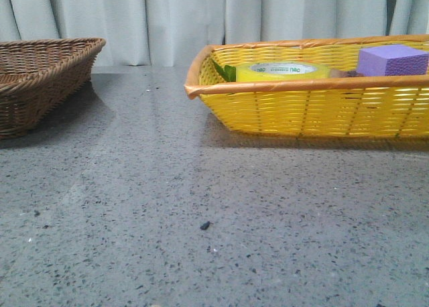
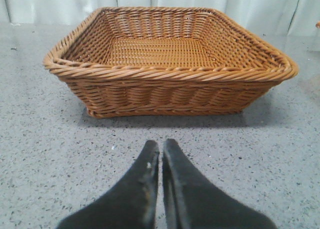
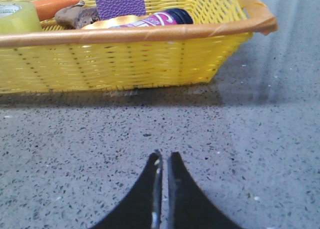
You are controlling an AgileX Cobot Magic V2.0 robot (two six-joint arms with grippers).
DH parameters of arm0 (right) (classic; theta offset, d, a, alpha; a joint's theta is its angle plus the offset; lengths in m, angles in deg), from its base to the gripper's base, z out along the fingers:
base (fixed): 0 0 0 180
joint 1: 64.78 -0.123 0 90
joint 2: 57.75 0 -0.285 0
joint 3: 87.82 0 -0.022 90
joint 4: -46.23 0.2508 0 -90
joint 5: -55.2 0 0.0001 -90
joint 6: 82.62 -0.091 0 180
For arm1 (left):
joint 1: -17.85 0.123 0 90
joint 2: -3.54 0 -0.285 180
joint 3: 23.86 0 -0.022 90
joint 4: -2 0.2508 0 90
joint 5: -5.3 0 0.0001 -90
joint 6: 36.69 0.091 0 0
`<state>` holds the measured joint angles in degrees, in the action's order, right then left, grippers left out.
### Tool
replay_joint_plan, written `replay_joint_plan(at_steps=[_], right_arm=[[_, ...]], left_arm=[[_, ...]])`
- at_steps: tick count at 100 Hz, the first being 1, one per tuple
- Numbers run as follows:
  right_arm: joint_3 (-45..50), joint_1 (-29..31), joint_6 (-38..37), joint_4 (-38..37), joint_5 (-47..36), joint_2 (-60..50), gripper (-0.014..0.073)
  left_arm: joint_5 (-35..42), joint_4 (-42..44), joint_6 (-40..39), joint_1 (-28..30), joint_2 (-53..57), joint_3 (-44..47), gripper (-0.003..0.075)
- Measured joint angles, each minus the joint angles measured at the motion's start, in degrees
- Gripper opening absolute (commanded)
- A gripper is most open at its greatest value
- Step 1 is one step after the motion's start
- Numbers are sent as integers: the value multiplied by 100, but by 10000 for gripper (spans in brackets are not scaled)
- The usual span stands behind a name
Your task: Transfer tape with both arms
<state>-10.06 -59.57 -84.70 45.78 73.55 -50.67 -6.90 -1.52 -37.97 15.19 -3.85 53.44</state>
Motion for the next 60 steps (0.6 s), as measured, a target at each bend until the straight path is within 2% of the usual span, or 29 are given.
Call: replay_joint_plan(at_steps=[60], right_arm=[[0, 0, 0, 0, -264, 0, -67]], left_arm=[[191, 0, 0, 0, 0, 0, -21]])
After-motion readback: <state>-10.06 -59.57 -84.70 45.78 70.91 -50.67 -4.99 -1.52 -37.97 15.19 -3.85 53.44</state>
